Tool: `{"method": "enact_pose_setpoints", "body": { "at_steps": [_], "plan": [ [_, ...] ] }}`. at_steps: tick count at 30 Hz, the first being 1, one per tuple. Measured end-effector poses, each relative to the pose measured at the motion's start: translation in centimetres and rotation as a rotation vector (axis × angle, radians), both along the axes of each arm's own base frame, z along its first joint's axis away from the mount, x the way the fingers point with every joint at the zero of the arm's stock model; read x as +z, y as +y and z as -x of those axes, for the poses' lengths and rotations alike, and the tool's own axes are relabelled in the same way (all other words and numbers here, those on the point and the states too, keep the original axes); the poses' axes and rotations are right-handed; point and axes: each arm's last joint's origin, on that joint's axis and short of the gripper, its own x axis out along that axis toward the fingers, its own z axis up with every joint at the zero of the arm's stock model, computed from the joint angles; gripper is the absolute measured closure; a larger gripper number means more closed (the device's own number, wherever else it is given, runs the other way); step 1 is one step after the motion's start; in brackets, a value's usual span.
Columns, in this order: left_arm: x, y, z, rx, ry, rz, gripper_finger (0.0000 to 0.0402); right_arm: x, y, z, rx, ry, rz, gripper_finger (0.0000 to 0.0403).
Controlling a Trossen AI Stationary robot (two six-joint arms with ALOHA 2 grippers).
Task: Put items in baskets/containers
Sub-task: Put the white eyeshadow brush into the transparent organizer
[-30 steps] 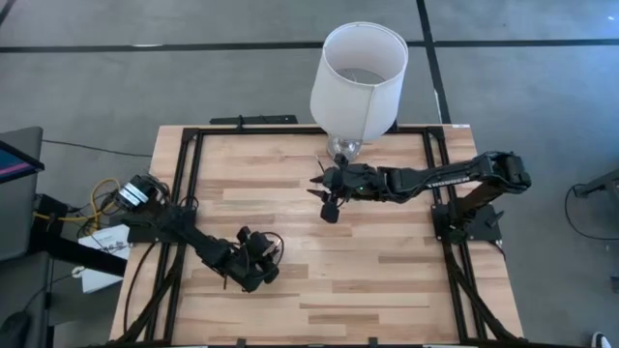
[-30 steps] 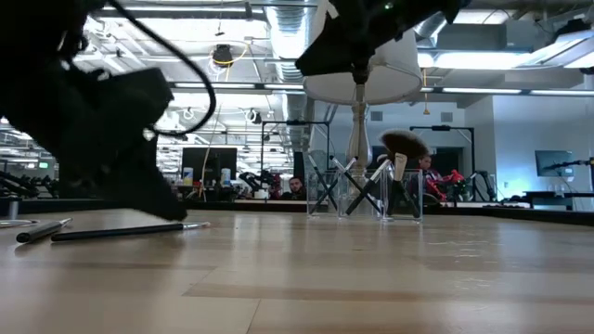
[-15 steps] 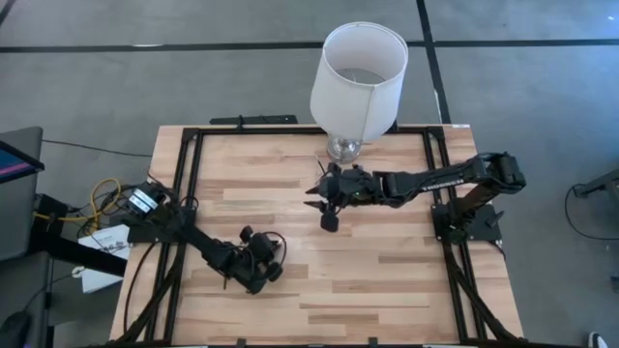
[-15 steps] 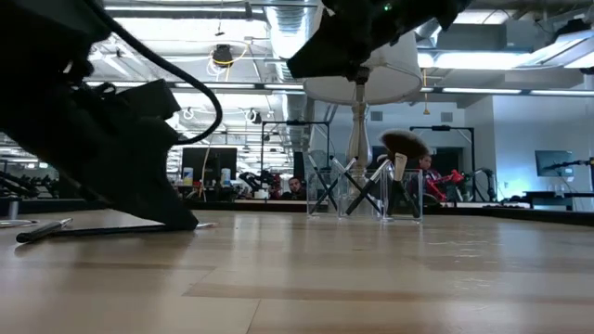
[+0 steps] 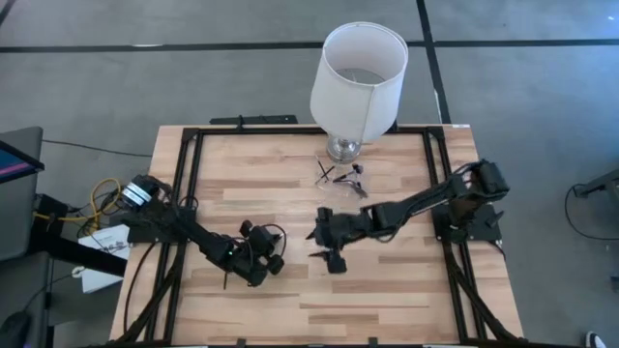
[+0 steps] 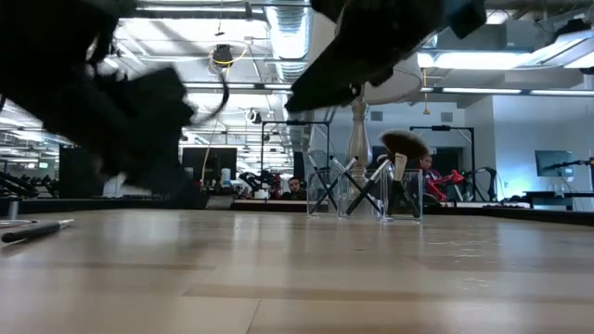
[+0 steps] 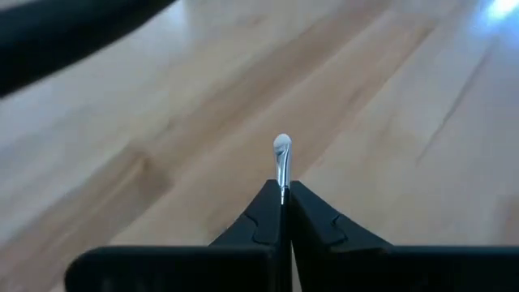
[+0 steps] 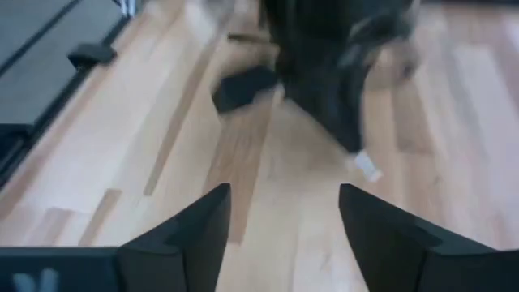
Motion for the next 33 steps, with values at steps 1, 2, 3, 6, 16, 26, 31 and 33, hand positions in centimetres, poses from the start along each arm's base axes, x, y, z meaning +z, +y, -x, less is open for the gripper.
{"method": "enact_pose_setpoints", "body": {
  "at_steps": [1, 2, 3, 6, 16, 26, 31, 33],
  "plan": [
    [0.7, -0.1, -0.1, -0.007, -0.024, -0.003, 0.0391, -0.5, 0.4, -0.1, -0.017, 0.005, 0.002, 0.0173],
    [1.4, -0.1, -0.2, -0.017, -0.040, -0.005, 0.0391, -1.0, 0.8, -0.4, -0.044, -0.002, 0.004, 0.0167],
    [2.0, -0.1, -0.1, -0.026, -0.051, -0.010, 0.0391, -1.6, 1.0, -0.7, -0.082, -0.009, 0.011, 0.0165],
    [4.3, -0.1, -0.2, -0.065, -0.105, -0.024, 0.0390, -3.2, 0.7, -1.3, -0.178, 0.000, 0.029, 0.0167],
    [10.6, 1.4, 0.3, -0.118, -0.219, -0.176, 0.0391, 6.5, -1.6, 3.8, -0.197, -0.053, 0.085, 0.0219],
    [12.5, 4.3, -2.8, -0.248, -0.307, -0.279, 0.0390, 5.8, -1.4, 8.0, 0.047, -0.590, 0.090, 0.0230],
    [13.8, 4.3, -3.2, -0.389, -0.425, -0.256, 0.0390, 1.7, -2.5, 7.3, -0.039, -0.722, -0.001, 0.0224],
    [14.3, 4.2, -3.3, -0.452, -0.486, -0.233, 0.0389, 1.1, -2.8, 6.5, -0.056, -0.787, -0.029, 0.0223]
  ]
}}
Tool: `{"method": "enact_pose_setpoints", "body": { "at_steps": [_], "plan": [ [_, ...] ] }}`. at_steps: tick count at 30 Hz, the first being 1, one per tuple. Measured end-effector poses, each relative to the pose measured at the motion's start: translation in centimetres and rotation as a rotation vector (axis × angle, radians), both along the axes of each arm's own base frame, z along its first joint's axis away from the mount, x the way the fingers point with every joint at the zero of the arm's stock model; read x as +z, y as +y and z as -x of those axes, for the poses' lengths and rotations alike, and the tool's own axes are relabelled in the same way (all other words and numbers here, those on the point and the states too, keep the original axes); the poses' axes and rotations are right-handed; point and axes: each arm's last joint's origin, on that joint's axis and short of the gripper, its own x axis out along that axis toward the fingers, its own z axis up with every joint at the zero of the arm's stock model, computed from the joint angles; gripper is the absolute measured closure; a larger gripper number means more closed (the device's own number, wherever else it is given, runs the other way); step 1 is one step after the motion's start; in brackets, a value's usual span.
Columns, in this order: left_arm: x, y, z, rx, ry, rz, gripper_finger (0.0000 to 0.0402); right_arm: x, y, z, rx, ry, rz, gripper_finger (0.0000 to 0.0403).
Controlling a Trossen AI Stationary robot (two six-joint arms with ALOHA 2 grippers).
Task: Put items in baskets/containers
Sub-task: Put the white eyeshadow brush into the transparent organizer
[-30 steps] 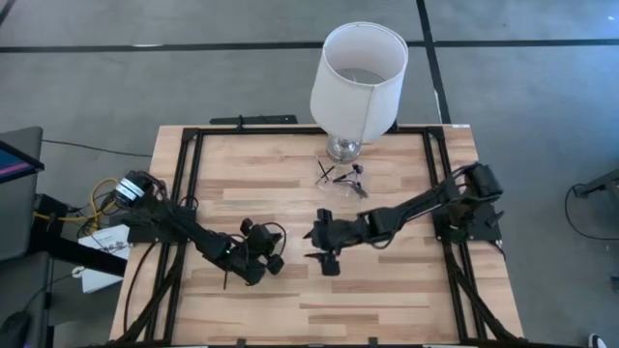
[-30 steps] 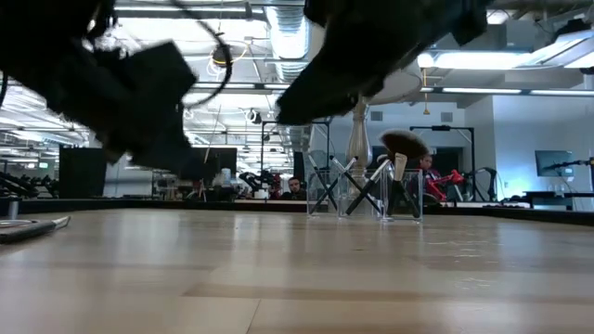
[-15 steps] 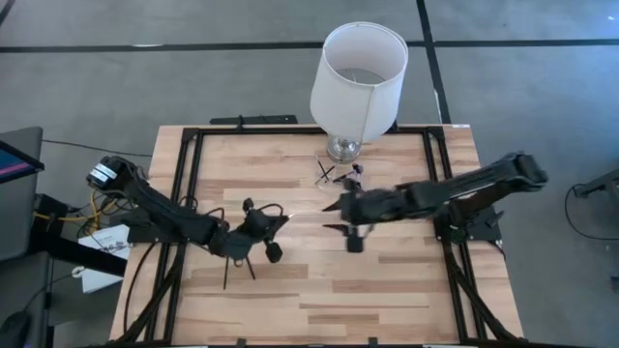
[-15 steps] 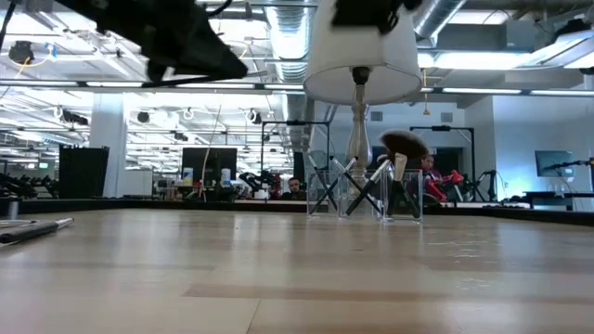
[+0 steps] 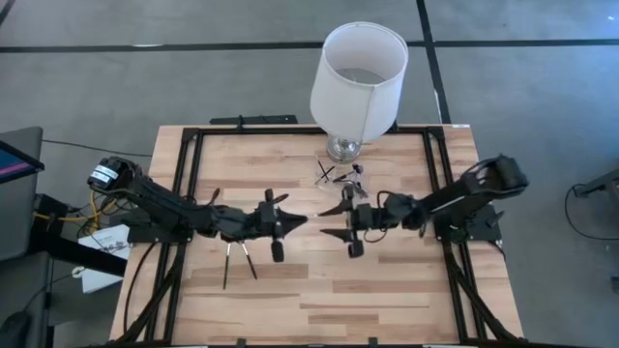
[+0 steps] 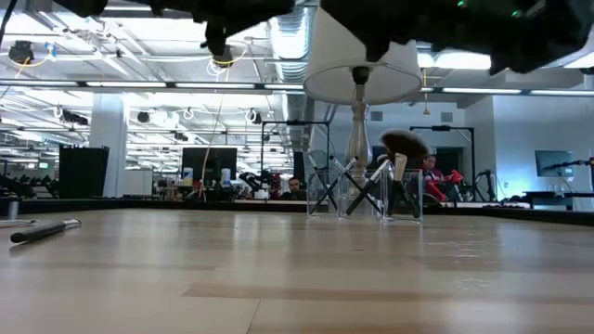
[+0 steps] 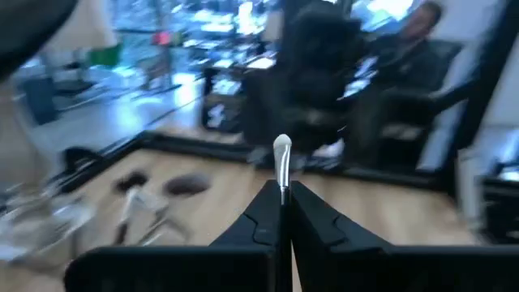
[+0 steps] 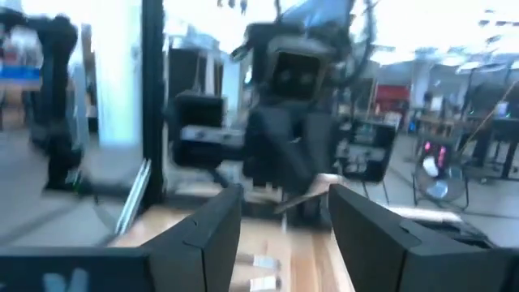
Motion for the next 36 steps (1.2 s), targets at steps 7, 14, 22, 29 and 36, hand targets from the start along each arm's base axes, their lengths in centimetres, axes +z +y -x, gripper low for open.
{"method": "enact_pose_setpoints", "body": {
  "at_steps": [7, 14, 22, 29, 36],
  "plan": [
    [0.4, -0.6, 0.1, -0.099, -0.037, 0.012, 0.0389, -0.6, -0.3, -2.4, 0.043, -0.110, -0.035, 0.0227],
    [0.5, -0.7, 0.1, -0.125, -0.051, 0.002, 0.0389, 0.3, 0.1, -4.3, 0.102, -0.123, -0.026, 0.0239],
    [0.6, -1.3, 0.3, -0.149, -0.056, -0.040, 0.0388, 0.1, 0.2, -4.3, 0.114, -0.091, -0.015, 0.0284],
    [0.7, -1.3, 0.3, -0.147, -0.060, -0.038, 0.0386, 0.1, 0.2, -4.3, 0.118, -0.097, -0.015, 0.0334],
    [0.7, -1.3, 0.3, -0.148, -0.061, -0.038, 0.0386, 0.2, 0.4, -4.2, 0.132, -0.106, -0.014, 0.0373]
  ]
}}
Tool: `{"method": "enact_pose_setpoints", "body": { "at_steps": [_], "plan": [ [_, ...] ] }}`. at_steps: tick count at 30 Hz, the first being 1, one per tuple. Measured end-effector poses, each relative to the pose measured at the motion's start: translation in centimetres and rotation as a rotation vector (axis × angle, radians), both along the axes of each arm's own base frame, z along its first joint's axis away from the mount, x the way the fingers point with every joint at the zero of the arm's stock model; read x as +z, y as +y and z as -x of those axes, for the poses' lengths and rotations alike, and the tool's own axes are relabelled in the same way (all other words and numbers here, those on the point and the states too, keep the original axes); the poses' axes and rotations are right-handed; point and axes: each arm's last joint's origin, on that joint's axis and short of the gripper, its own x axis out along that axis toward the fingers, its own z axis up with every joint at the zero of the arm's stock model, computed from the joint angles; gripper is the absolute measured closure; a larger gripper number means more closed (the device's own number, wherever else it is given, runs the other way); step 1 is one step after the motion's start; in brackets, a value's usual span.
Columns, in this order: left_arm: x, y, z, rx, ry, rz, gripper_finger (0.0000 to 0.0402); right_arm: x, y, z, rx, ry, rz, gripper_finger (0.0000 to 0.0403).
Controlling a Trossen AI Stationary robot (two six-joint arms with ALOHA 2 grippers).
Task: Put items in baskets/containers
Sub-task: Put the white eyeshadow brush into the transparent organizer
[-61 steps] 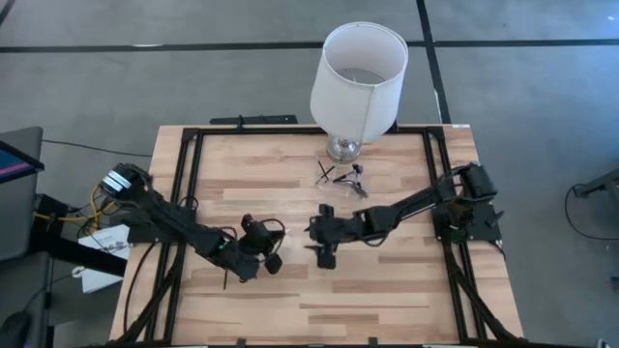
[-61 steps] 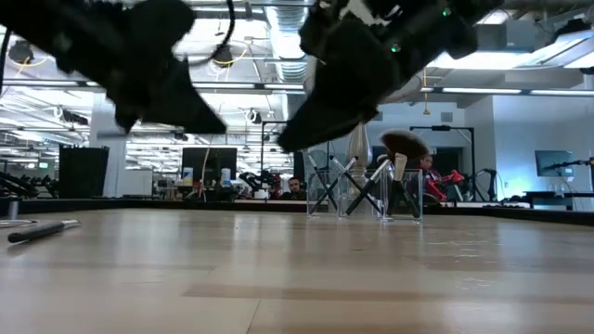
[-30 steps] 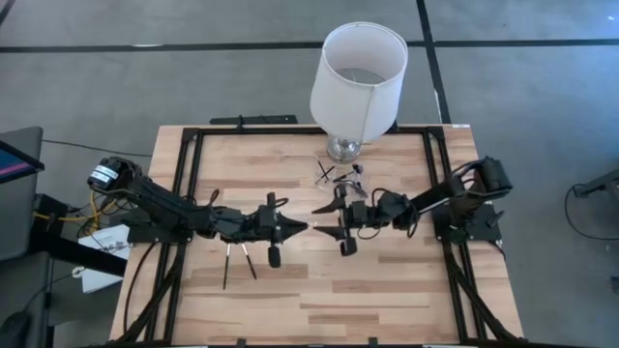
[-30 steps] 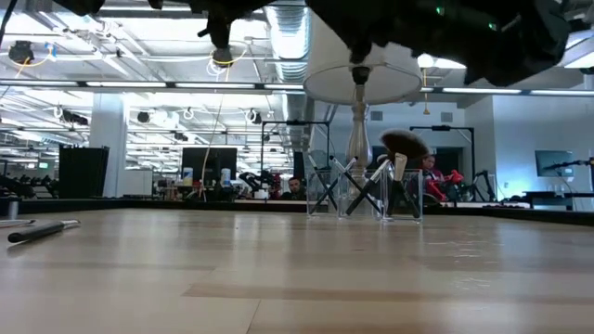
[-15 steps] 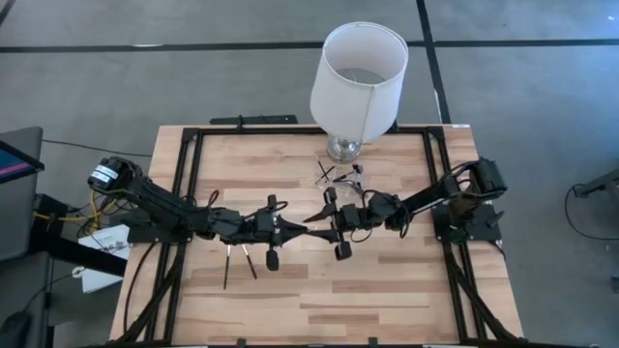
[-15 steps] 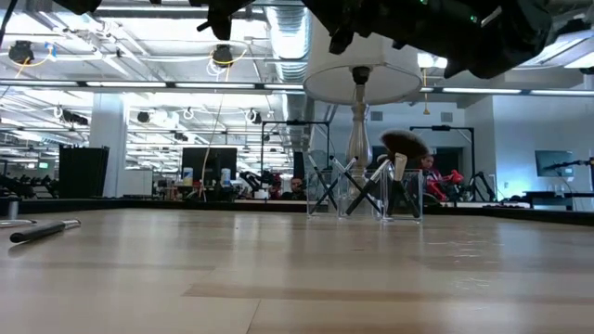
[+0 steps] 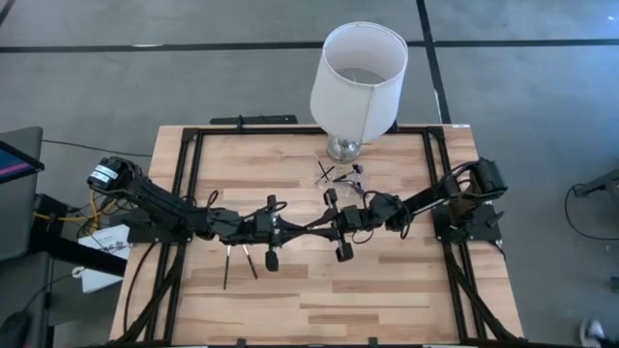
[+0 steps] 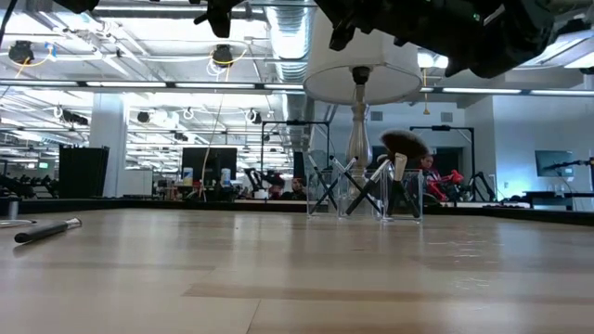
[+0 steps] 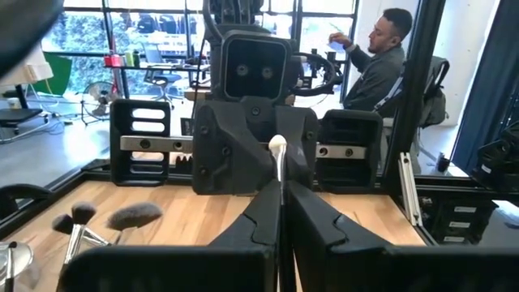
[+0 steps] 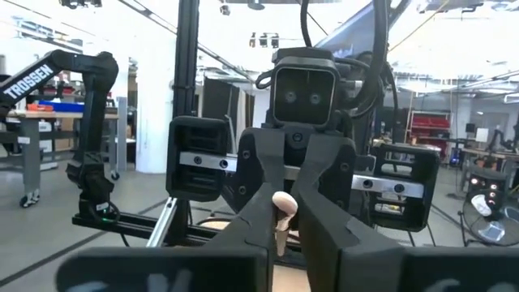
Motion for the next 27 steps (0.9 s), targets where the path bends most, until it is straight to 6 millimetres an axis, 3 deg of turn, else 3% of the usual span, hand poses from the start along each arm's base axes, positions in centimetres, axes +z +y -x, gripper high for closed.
{"method": "enact_pose_setpoints", "body": {
  "at_steps": [19, 27],
  "plan": [
    [-0.01, -0.02, 0.00, -0.006, 0.003, -0.002, 0.0383, -0.02, 0.03, 0.01, 0.015, 0.011, -0.034, 0.0397],
    [-0.16, 0.29, 0.03, 0.093, 0.022, -0.043, 0.0382, 0.34, -0.27, 0.42, -0.060, 0.073, -0.038, 0.0397]
  ]
}}
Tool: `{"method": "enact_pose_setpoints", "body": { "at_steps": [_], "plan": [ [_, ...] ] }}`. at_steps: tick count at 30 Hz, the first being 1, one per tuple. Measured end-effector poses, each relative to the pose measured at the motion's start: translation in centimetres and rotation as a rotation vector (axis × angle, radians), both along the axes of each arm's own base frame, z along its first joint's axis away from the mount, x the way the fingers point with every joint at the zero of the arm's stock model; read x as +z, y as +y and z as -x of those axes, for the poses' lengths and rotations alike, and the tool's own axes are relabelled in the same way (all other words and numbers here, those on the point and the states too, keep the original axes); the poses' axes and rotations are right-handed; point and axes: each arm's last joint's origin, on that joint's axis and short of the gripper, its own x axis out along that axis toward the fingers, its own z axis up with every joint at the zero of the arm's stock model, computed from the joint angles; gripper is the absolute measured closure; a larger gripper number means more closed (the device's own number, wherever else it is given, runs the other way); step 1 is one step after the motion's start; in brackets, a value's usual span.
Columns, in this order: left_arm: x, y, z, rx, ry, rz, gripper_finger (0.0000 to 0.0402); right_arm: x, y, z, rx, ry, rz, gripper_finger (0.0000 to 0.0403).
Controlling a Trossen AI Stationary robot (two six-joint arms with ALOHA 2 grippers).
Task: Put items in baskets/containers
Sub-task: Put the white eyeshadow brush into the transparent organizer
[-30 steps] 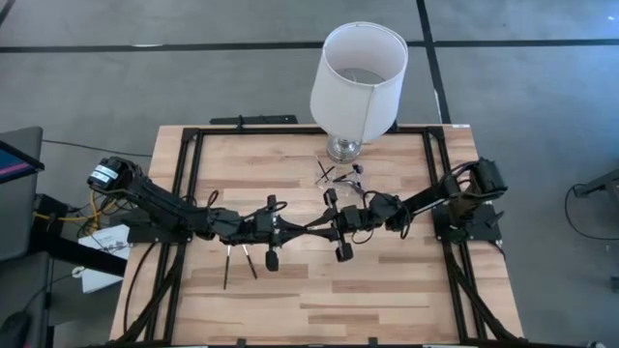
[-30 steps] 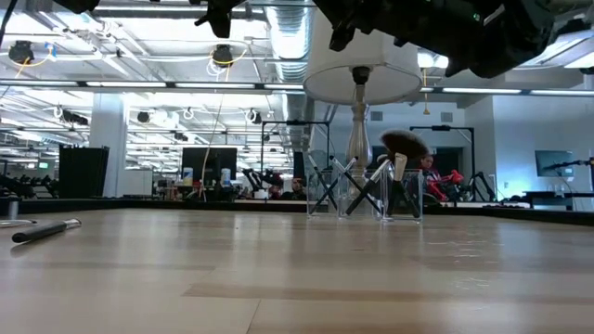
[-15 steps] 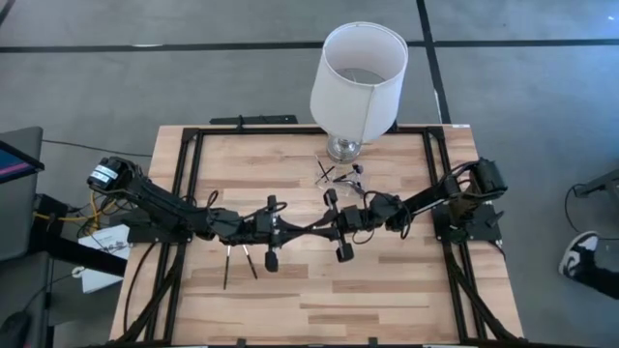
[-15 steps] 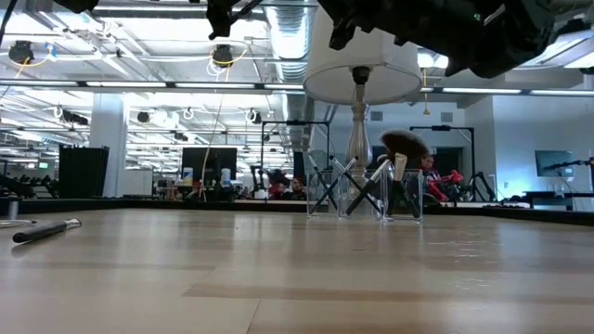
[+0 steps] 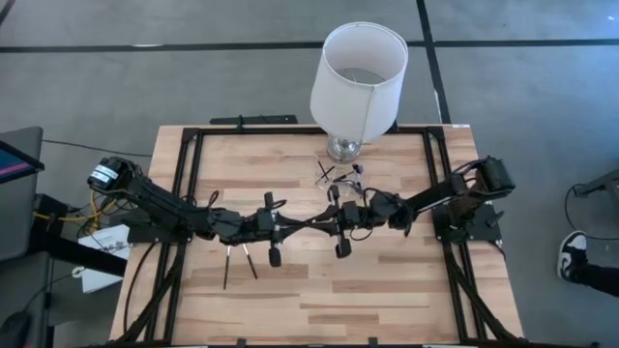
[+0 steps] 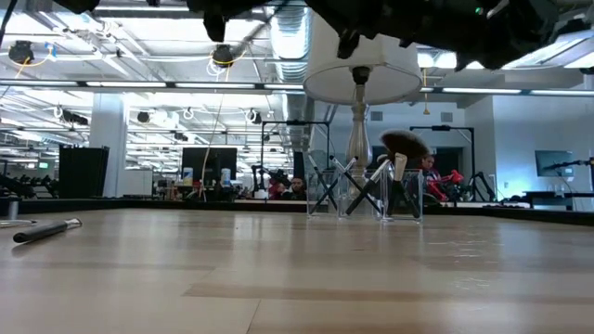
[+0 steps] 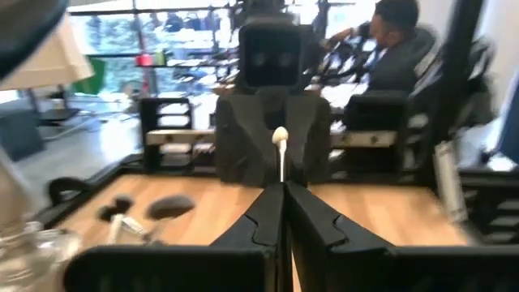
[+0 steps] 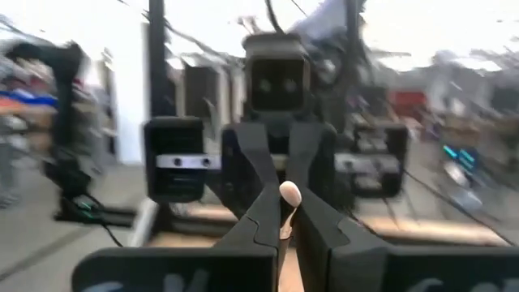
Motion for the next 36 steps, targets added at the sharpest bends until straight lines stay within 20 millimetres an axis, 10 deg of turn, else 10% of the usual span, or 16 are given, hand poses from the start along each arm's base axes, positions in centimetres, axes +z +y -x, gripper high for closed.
{"method": "enact_pose_setpoints", "body": {
  "at_steps": [15, 25, 36],
  "plan": [
    [0.3, 1.7, 0.3, 0.105, 0.061, -0.041, 0.0310, 3.4, -4.0, 5.2, -0.887, 0.333, 0.019, 0.0397],
    [0.3, 2.4, 0.0, 0.133, 0.062, -0.038, 0.0309, -0.8, -9.9, 2.4, -0.899, 0.470, -0.083, 0.0396],
    [-0.2, 2.4, 0.1, 0.130, 0.110, -0.050, 0.0309, -2.9, -11.1, 0.0, -0.923, 0.564, -0.033, 0.0351]
  ]
}}
